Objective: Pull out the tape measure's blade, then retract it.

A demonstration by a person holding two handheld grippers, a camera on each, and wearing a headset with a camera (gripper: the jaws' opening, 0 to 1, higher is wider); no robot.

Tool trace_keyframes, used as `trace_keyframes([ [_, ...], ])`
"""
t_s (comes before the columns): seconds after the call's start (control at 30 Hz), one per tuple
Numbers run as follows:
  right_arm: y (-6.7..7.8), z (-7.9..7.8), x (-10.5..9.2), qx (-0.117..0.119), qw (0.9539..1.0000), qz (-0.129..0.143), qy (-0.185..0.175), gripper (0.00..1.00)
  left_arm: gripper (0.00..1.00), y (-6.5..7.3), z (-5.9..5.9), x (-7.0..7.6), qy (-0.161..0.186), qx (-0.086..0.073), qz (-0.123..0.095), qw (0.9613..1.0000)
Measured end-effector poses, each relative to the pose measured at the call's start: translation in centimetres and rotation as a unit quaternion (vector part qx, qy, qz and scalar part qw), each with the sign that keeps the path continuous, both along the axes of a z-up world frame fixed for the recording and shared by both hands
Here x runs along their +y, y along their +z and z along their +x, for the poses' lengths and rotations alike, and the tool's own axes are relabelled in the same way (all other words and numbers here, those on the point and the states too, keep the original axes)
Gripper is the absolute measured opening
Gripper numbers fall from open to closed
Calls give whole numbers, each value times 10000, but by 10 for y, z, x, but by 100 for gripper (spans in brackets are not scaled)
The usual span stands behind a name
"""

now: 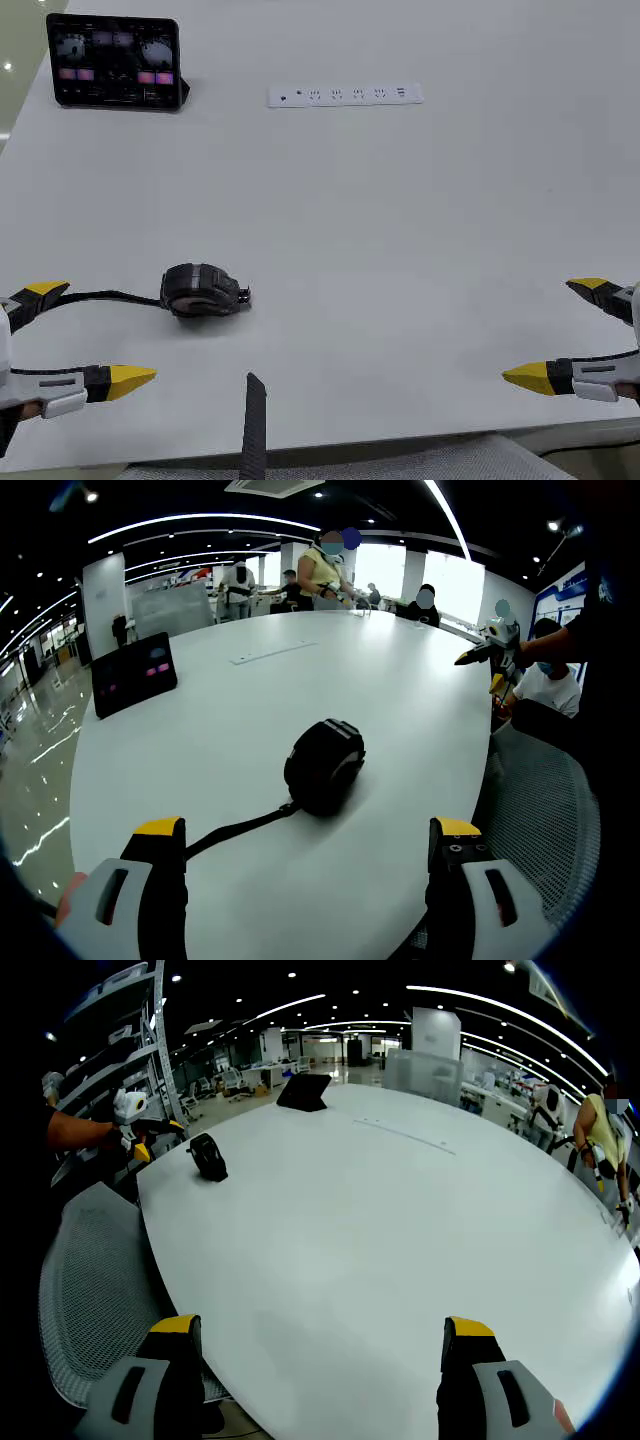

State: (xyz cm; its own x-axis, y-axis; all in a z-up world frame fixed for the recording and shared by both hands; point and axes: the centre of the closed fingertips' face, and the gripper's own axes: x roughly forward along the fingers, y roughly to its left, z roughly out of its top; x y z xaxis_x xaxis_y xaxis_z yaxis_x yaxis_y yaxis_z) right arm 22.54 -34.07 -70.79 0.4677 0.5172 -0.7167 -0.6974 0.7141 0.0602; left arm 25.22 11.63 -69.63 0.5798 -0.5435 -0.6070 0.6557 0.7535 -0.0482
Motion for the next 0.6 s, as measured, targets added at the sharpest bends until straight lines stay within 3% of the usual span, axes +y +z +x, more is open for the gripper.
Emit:
trace_keyframes([
  [0.6,1,5,2,22,9999,31,141,99,99,6,-1,-3,-49,-2,54,10000],
])
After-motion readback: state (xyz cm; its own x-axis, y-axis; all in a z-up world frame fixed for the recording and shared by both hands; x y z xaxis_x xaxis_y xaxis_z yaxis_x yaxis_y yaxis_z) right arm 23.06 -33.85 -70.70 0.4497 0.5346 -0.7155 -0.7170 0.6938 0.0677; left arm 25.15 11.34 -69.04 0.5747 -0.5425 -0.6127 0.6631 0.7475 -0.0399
